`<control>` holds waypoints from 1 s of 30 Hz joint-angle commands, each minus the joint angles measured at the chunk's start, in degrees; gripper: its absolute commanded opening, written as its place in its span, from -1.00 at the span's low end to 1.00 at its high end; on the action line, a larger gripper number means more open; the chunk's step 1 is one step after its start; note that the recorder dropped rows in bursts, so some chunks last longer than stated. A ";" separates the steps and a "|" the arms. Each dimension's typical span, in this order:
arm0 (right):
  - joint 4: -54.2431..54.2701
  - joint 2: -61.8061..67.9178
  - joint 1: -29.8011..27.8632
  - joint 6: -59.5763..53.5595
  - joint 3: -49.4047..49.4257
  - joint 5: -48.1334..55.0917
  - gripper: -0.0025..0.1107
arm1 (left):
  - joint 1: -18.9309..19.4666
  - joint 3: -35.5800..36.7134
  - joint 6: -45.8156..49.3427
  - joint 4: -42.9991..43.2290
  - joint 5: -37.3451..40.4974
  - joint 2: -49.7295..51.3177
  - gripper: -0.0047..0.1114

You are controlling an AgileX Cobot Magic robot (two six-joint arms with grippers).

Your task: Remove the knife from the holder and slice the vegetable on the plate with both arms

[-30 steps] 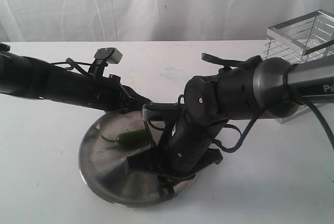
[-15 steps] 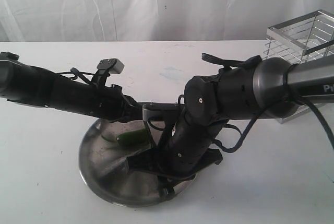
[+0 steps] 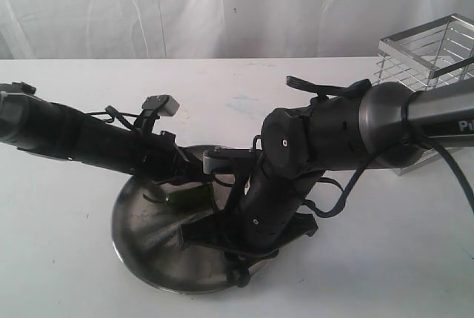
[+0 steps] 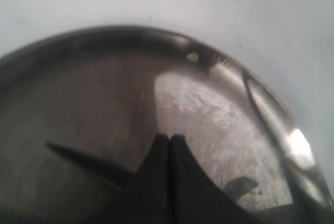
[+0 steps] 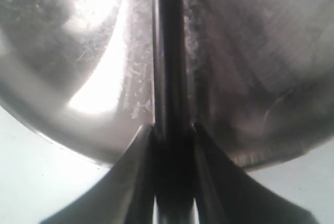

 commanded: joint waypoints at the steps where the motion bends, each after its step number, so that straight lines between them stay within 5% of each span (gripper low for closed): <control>1: -0.31 -0.12 0.11 0.04 -0.15 -1.01 -0.96 | -0.07 0.66 -1.91 5.92 -0.80 3.41 -0.92; 22: -0.18 -0.12 0.11 0.04 -0.17 -1.07 -0.96 | 2.24 0.67 -4.16 5.29 3.07 -0.18 -0.92; 30: -0.17 -0.12 0.11 0.16 -0.17 -1.19 -0.96 | 2.01 4.24 -3.67 5.61 -2.20 2.10 -0.92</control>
